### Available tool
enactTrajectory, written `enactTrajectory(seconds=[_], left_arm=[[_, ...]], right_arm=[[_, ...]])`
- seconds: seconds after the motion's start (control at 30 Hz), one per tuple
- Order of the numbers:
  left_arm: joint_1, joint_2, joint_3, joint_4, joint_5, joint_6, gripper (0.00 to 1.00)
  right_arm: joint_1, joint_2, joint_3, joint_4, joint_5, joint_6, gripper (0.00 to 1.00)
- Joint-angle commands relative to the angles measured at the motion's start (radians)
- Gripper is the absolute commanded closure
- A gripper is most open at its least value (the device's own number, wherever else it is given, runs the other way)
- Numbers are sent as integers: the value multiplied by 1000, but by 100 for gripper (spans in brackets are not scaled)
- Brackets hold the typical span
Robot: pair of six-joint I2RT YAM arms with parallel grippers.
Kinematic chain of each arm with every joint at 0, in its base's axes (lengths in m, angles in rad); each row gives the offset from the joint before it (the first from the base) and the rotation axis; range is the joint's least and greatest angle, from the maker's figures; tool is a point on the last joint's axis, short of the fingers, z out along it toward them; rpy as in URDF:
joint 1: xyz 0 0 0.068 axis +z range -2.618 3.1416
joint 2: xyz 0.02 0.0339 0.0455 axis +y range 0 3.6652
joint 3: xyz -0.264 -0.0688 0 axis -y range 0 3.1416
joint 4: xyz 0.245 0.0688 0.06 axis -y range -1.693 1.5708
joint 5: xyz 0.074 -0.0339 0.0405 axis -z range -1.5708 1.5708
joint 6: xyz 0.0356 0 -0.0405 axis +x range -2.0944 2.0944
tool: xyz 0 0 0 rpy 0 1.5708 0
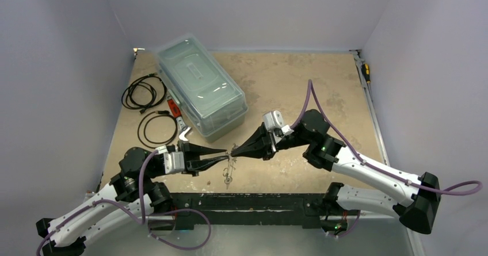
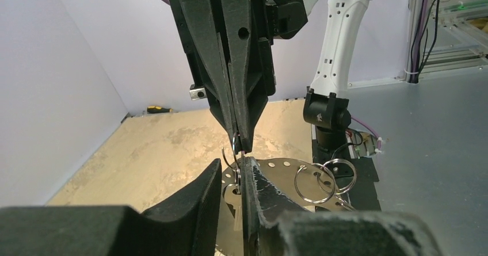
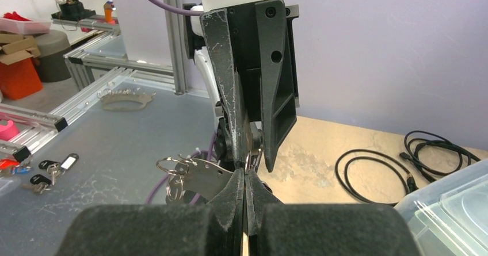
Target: Put the keys on the keyring
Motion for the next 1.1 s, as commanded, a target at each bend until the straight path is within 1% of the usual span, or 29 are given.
enactTrajectory(seconds=[0.0, 0.27, 0.43, 0.53, 0.57, 0.83, 0.87, 0.9, 0.93, 1.07], left_arm=[[1, 7, -6, 42, -11, -22, 84], [1, 17, -5, 46, -10, -37, 87], [0, 22, -6, 49, -13, -48, 84], [0, 22, -5, 52, -38, -54, 84], [0, 22, -4, 53, -50, -85, 84], [1, 24, -3, 56, -80, -108, 84], [1, 24, -2, 55, -80, -111, 88], [1, 24, -2, 55, -80, -112, 98], [1, 24, 0, 54, -83, -115, 100], [1, 16, 4, 43, -101, -118, 100]], right_arm=[[8, -9, 0, 81, -16, 15, 100], [12, 1, 2, 108, -23, 26, 100], [17, 8, 3, 125, -25, 32, 100], [17, 10, 6, 127, -25, 32, 100], [19, 10, 7, 127, -24, 32, 100], [19, 10, 11, 125, -9, 29, 100], [19, 7, 9, 127, -7, 29, 100], [19, 6, 8, 128, -6, 29, 100], [19, 6, 7, 128, -7, 30, 100], [18, 5, 4, 123, -6, 30, 100]])
